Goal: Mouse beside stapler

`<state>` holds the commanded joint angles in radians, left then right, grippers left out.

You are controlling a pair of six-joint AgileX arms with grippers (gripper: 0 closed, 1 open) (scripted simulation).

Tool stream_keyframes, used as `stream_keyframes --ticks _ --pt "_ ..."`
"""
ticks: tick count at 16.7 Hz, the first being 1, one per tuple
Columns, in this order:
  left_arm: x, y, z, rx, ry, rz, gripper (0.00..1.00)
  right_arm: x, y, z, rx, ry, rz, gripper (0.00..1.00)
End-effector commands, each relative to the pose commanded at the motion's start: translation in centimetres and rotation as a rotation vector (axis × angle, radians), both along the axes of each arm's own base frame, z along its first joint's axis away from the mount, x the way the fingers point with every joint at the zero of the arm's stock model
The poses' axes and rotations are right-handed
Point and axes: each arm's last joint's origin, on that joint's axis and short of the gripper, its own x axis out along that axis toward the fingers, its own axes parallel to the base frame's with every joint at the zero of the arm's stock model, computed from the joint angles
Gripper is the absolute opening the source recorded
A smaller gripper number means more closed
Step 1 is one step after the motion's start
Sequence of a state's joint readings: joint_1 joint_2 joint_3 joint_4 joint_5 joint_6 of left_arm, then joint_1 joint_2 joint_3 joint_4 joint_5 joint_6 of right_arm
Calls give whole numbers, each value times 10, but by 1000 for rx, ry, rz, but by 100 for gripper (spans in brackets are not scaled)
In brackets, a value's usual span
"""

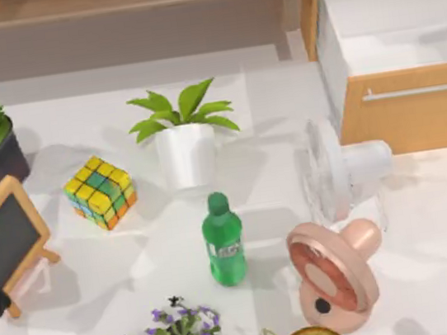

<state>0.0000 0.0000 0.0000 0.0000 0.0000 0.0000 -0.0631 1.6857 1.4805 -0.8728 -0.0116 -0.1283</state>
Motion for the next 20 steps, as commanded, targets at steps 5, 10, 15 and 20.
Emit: stream_keyframes --ticks 5,10,15,20 --pt "0 0 0 0 0 0 100 -70 -44 -34 -41 108 -7 0" --pt "0 0 0 0 0 0 100 -138 -67 -83 -22 250 -47 0" --pt "0 0 0 0 0 0 100 -189 -68 -119 22 355 -73 0" --pt "0 0 0 0 0 0 100 -206 -65 -131 40 388 -80 0"
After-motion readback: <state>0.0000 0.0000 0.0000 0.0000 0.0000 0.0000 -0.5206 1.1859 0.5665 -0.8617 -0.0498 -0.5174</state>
